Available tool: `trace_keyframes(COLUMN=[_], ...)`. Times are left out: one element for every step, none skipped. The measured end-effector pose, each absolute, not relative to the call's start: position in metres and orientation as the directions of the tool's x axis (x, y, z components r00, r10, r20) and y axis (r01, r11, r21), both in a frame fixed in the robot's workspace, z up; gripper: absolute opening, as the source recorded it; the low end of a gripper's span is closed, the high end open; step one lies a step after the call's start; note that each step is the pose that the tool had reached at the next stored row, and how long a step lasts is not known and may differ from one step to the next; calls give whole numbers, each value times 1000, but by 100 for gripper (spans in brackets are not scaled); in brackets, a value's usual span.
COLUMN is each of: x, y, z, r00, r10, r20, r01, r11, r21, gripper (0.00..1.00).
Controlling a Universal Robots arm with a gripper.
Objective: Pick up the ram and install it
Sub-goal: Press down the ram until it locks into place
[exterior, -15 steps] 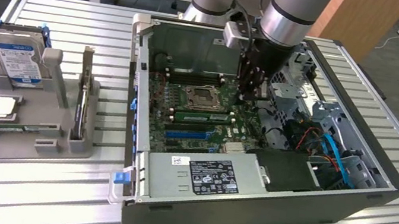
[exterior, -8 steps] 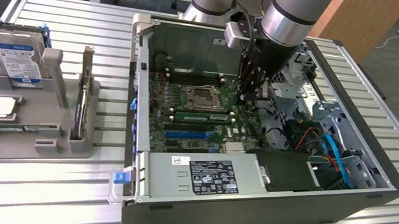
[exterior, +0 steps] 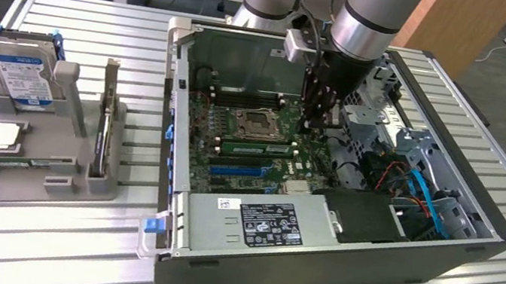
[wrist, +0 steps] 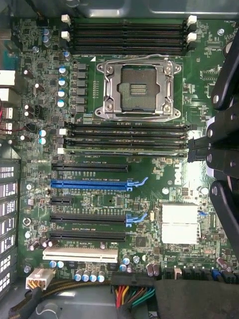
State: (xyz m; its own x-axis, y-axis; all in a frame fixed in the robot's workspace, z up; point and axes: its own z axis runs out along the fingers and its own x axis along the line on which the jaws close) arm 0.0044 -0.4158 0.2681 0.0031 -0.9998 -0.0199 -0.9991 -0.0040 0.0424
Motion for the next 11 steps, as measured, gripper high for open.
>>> trace_keyframes(x=[4,4,4,4,4,4,4,4,4,4,4], y=[-416,-416,-416,-416,-416,-416,-416,-416,-416,-416,-416], z=[268,267,267,266,266,266,266,266,266,266,266], r00=[3,3,3,3,3,3,3,3,3,3,3], r10=[-1000,-1000,-1000,-1000,-1000,-1000,-1000,-1000,-1000,-1000,-1000], r20=[-20,-20,-20,-20,-20,-20,-20,-20,-20,-20,-20], r01=[-999,-999,-999,-999,-999,-999,-999,-999,-999,-999,-999], r11=[-4,-4,-4,-4,-4,-4,-4,-4,-4,-4,-4], r21=[42,42,42,42,42,42,42,42,42,42,42], gripper=[11,11,11,11,11,11,11,11,11,11,11])
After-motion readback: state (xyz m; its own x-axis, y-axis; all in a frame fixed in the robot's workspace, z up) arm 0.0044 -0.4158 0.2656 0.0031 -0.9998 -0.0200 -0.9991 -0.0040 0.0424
